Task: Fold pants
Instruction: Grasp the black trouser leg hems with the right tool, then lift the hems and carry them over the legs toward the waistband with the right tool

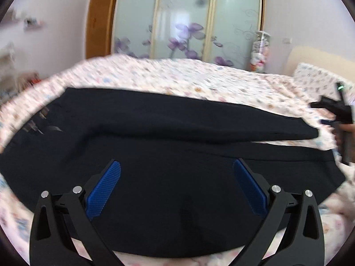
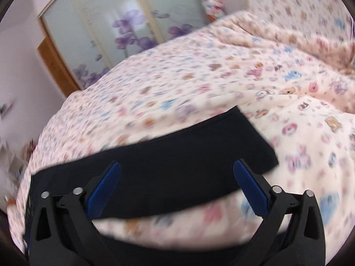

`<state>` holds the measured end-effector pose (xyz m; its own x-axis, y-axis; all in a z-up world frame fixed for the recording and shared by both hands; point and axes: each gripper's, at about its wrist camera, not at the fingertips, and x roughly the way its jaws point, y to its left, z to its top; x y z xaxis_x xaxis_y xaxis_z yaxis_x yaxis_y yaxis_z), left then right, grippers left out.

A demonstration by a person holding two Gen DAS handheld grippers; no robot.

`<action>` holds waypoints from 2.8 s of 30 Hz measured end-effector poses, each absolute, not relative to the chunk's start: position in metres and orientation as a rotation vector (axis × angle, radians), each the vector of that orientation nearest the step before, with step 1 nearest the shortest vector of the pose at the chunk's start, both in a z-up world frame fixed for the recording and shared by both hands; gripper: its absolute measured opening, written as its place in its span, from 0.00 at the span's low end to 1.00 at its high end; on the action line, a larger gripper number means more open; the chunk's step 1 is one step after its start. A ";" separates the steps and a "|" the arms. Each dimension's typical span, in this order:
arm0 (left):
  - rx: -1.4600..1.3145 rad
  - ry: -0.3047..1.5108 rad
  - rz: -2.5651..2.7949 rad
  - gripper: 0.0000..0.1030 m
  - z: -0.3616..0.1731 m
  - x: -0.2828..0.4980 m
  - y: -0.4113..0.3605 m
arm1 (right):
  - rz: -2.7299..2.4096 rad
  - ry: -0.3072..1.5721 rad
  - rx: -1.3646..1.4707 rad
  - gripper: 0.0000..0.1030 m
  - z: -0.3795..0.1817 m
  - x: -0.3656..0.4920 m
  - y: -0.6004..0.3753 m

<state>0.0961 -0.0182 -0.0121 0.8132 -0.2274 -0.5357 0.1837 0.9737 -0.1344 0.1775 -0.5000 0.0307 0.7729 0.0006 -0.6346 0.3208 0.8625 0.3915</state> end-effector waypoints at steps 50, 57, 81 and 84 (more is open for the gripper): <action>-0.291 0.465 -0.281 0.98 -0.005 0.084 0.017 | -0.197 0.653 0.616 0.09 -0.018 -0.007 -0.502; -0.315 0.461 -0.256 0.98 -0.002 0.084 0.025 | -0.299 0.869 0.559 0.46 -0.029 -0.018 -0.477; -0.407 0.528 -0.269 0.98 -0.012 0.096 0.042 | -0.363 0.593 1.143 0.06 -0.040 0.022 -0.492; -0.408 0.525 -0.270 0.98 -0.012 0.096 0.043 | -0.272 0.413 0.903 0.04 0.011 -0.002 -0.485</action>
